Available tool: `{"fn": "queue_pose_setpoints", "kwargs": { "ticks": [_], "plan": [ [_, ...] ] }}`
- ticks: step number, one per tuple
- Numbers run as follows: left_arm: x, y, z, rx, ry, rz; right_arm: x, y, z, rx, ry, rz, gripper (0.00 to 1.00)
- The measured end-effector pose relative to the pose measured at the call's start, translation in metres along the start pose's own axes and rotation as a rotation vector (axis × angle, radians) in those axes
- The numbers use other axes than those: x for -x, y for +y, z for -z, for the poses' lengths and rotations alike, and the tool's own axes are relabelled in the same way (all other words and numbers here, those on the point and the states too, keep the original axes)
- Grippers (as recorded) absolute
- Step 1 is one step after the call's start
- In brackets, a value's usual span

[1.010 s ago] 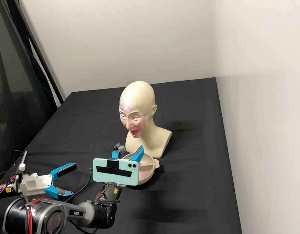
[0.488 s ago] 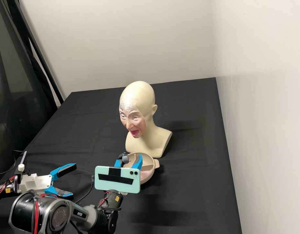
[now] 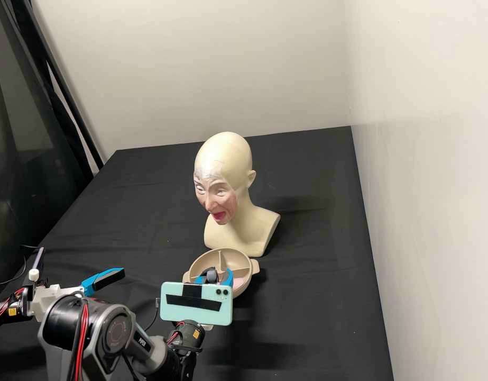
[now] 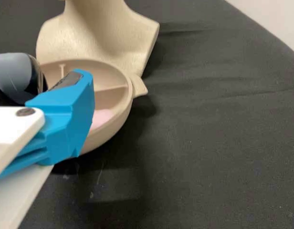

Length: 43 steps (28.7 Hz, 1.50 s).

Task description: Feed the grandma with a spoon

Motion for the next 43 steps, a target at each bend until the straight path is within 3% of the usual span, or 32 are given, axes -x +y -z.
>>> {"fn": "queue_pose_setpoints", "kwargs": {
  "ticks": [4,30,38,43],
  "plan": [
    [0.0000,0.000,0.000,0.000,0.000,0.000,-0.004,-0.005,-0.002,0.014,-0.007,0.020,0.00],
    [-0.0025,-0.002,-0.015,-0.009,-0.052,0.005,-0.033,-0.016,-0.001,0.016,-0.011,0.057,0.00],
    [-0.0029,-0.002,-0.018,-0.011,-0.062,0.006,-0.035,-0.016,-0.001,0.011,-0.020,0.065,0.00],
    [-0.0029,-0.002,-0.019,-0.010,-0.063,0.006,-0.033,-0.010,0.005,-0.016,0.001,0.043,0.00]
  ]
}}
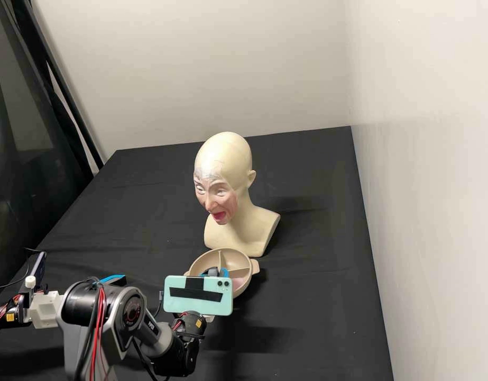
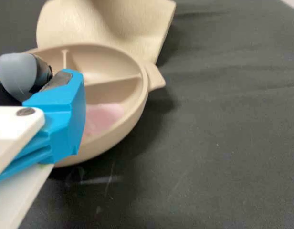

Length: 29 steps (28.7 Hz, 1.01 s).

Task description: Feed the grandma with a spoon

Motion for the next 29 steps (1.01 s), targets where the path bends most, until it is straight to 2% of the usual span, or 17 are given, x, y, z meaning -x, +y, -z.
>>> {"fn": "queue_pose_setpoints", "kwargs": {
  "ticks": [2,12,20,26,29],
  "plan": [
    [0.0000,0.000,0.000,0.000,0.000,0.000,0.002,0.004,0.005,-0.016,0.017,-0.016,0.00],
    [0.0000,0.000,0.000,0.000,0.000,0.000,0.018,0.033,0.026,-0.052,0.101,-0.128,0.00],
    [0.0000,0.000,0.003,0.002,0.010,0.000,0.026,0.048,0.042,-0.050,0.165,-0.187,0.00],
    [-0.0001,0.000,0.004,0.002,0.012,0.000,0.023,0.057,0.051,-0.046,0.201,-0.222,0.00],
    [0.0000,0.000,0.004,0.003,0.014,0.000,0.020,0.060,0.054,-0.055,0.202,-0.236,0.00]
  ]
}}
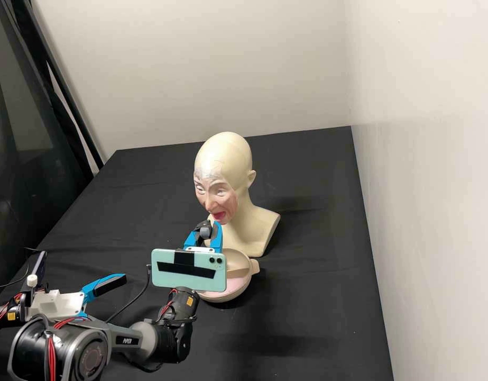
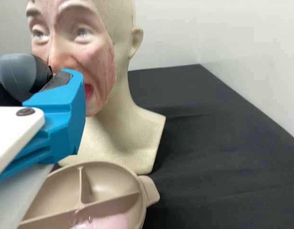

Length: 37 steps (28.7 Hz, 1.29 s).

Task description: Feed the grandma with a spoon

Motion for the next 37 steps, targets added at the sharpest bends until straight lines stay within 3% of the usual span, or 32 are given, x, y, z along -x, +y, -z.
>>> {"fn": "queue_pose_setpoints", "kwargs": {
  "ticks": [6,14,23,32,37],
  "plan": [
    [-0.0018,0.000,0.001,0.000,0.002,0.001,-0.014,0.000,0.002,-0.007,-0.004,-0.012,0.00],
    [-0.0033,-0.001,0.001,0.000,0.002,0.003,-0.027,-0.002,-0.005,-0.005,-0.052,-0.004,0.00],
    [-0.0059,-0.002,0.001,0.001,0.003,0.005,-0.035,-0.007,0.000,0.010,-0.048,0.000,0.00],
    [-0.0065,-0.003,0.002,0.001,0.005,0.011,-0.041,-0.005,0.004,0.004,-0.061,0.005,0.00],
    [-0.0070,-0.005,0.003,0.002,0.008,0.020,-0.042,-0.004,0.011,-0.001,-0.039,-0.002,0.00]
  ]
}}
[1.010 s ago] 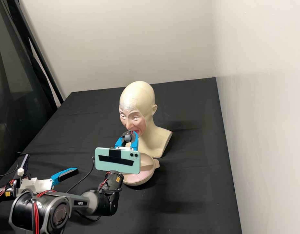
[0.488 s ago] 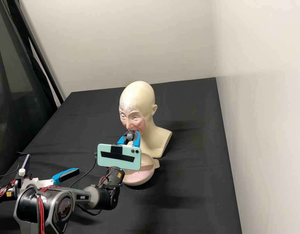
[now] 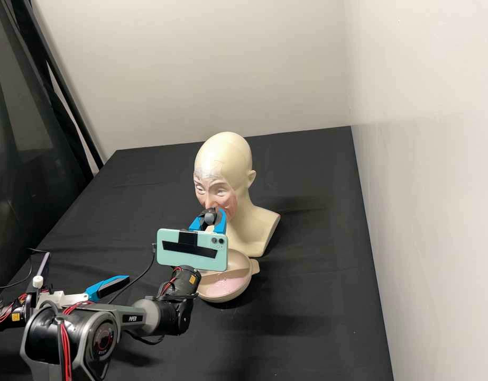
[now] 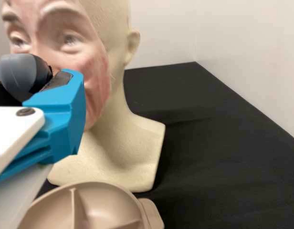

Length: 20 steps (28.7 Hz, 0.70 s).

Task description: Feed the grandma with a spoon

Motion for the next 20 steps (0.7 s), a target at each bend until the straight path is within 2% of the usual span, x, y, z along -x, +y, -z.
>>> {"fn": "queue_pose_setpoints", "kwargs": {
  "ticks": [9,20],
  "plan": [
    [-0.0016,0.002,0.000,-0.001,0.000,-0.006,0.002,-0.006,0.010,-0.004,0.014,0.030,0.00],
    [-0.0014,0.003,0.003,0.002,0.010,-0.009,0.003,-0.011,0.017,-0.009,0.035,0.043,0.00]
  ]
}}
